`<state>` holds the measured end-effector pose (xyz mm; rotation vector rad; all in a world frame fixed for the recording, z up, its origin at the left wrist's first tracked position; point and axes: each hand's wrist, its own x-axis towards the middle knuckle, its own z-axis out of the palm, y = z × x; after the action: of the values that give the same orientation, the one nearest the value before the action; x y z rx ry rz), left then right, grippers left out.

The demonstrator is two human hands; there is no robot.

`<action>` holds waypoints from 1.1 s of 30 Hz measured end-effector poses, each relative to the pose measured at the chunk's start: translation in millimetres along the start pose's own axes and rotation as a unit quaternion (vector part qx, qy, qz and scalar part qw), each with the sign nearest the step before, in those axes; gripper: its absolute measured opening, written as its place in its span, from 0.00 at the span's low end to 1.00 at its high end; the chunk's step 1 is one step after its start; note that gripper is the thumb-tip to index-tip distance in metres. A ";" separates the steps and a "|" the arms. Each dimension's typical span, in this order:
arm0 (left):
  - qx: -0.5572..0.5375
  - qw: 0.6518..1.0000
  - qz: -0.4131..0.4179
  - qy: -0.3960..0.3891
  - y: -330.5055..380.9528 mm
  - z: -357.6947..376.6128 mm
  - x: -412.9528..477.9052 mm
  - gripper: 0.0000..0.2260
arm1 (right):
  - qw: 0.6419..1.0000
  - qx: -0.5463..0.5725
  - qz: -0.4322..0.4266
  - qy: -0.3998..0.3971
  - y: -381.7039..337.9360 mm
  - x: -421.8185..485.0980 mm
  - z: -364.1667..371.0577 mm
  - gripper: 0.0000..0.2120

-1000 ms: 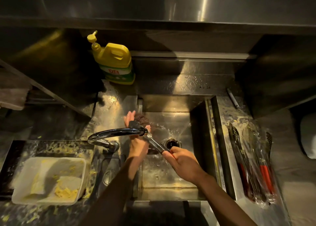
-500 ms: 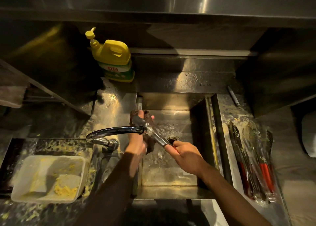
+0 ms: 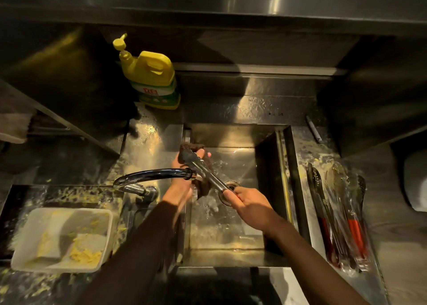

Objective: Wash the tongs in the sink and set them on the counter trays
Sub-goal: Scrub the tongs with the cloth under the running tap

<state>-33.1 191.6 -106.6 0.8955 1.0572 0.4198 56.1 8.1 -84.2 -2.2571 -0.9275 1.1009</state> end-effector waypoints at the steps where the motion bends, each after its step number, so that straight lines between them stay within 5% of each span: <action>1: 0.071 0.997 0.016 -0.005 -1.0 -6.0 7.5 0.06 | 1.000 -0.003 0.002 -0.002 5.1 -2.0 -3.6 0.25; 4: 0.151 0.987 0.055 -0.004 8.3 -12.6 14.2 0.03 | 0.998 -0.055 -0.008 -0.002 14.6 -2.3 -17.2 0.29; 7: 0.186 0.976 0.114 -0.014 14.2 -4.5 -3.0 0.11 | 0.992 -0.120 -0.037 0.015 20.2 1.9 -24.6 0.36; 10: 0.034 0.993 0.052 0.104 5.2 -13.6 -9.8 0.20 | 0.994 -0.073 -0.023 0.078 29.7 -0.8 -22.7 0.33; 13: -0.134 0.986 -0.032 0.092 6.5 -14.9 -18.1 0.20 | 0.995 -0.004 0.006 0.099 27.4 -3.5 -16.6 0.31; 16: -0.122 0.991 -0.047 0.037 8.2 -3.1 -25.1 0.16 | 0.999 -0.018 0.015 0.026 14.8 1.2 1.5 0.29; 20: -0.089 0.994 -0.061 0.005 14.3 -0.6 -26.6 0.18 | 0.999 0.022 0.020 0.035 16.2 -0.5 12.0 0.32; 23: -0.064 0.996 -0.045 0.046 12.3 -7.3 -24.3 0.20 | 0.999 0.030 0.024 0.037 19.5 -5.5 9.4 0.32; 27: -0.082 0.987 -0.068 0.117 7.1 -5.3 -25.7 0.34 | 0.999 0.009 0.031 0.031 7.4 -5.4 11.5 0.28; 30: -0.061 0.985 -0.087 0.135 10.1 1.9 -31.1 0.29 | 0.998 -0.018 0.032 0.041 4.7 -3.9 12.1 0.29; 33: -0.150 0.979 -0.131 0.046 16.7 4.9 -37.7 0.23 | 0.998 0.008 0.043 0.040 5.8 -6.2 15.9 0.30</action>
<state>-44.2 173.5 -70.9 0.4635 1.1436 0.3893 42.6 1.4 -94.0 -2.3293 -0.7932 1.0436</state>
